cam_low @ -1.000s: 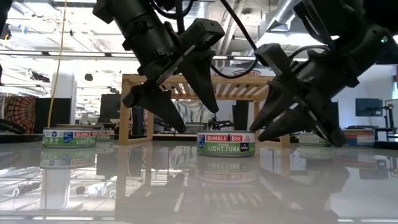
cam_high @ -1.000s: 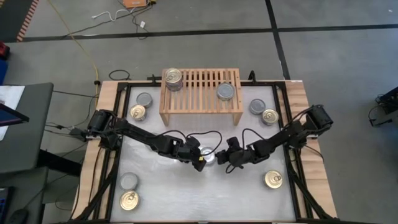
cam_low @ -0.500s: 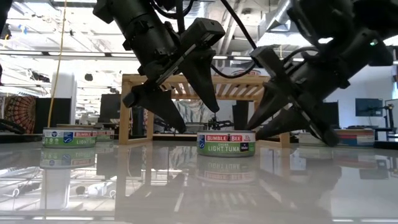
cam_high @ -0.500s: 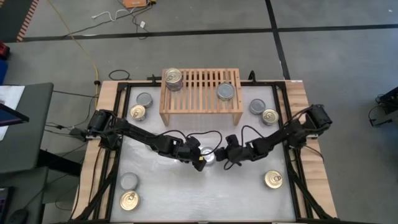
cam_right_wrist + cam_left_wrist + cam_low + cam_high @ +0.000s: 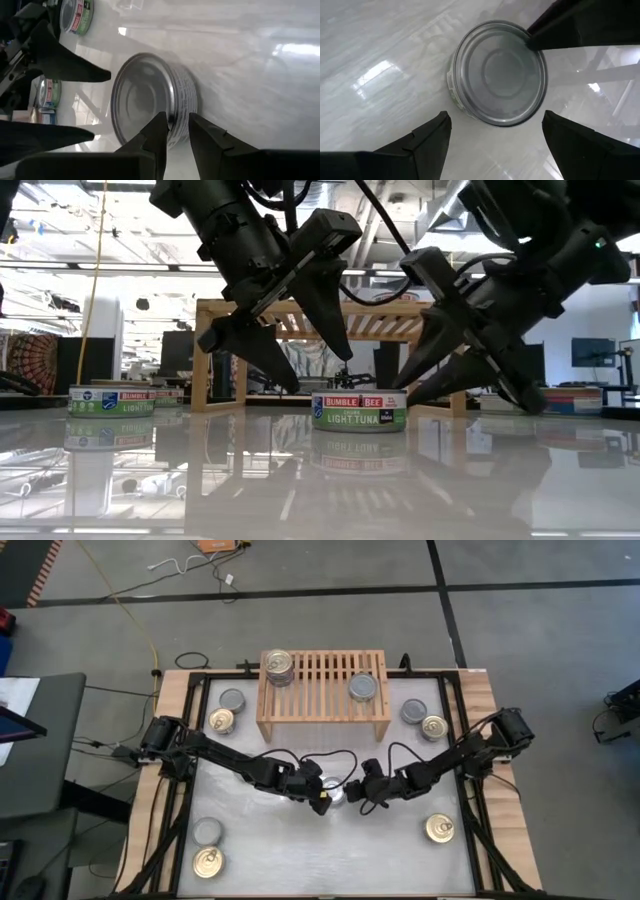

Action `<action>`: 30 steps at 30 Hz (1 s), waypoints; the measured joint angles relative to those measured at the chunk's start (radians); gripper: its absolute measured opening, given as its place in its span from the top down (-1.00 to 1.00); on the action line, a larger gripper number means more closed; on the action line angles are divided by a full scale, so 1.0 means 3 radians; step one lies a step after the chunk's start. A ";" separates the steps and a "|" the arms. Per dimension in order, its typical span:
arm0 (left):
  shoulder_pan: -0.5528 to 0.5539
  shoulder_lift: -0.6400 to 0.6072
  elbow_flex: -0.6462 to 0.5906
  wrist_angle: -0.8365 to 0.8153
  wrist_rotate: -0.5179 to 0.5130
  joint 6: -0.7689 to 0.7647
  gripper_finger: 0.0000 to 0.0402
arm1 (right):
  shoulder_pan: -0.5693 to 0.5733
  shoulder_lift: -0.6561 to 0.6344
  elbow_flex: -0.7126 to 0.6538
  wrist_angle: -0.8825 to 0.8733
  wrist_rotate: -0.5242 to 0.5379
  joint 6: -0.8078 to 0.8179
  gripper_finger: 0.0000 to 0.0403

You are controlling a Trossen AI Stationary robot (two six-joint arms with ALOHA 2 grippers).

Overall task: Stack canned seafood by type on shelf
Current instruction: Stack the green tuna can on top of the other green tuna can on the shelf

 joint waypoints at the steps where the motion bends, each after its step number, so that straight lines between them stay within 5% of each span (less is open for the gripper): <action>1: 0.0000 0.0000 0.0000 0.0007 0.0000 -0.0001 -0.49 | 0.0002 0.0000 0.0000 0.0000 -0.0018 0.0029 0.47; 9: 0.0000 -0.0003 0.0000 0.0365 0.0061 0.0130 -0.49 | 0.0024 0.0000 0.0000 -0.0025 -0.0017 0.0097 0.47; 20: 0.0029 -0.0003 0.0000 -0.0012 0.0031 -0.0064 -0.49 | 0.0030 0.0000 0.0023 -0.0010 -0.0021 0.0013 0.47; 30: 0.0001 0.0062 0.0003 0.0174 -0.0106 -0.0295 -0.49 | -0.0005 0.0000 0.0023 -0.0009 -0.0022 -0.0023 0.47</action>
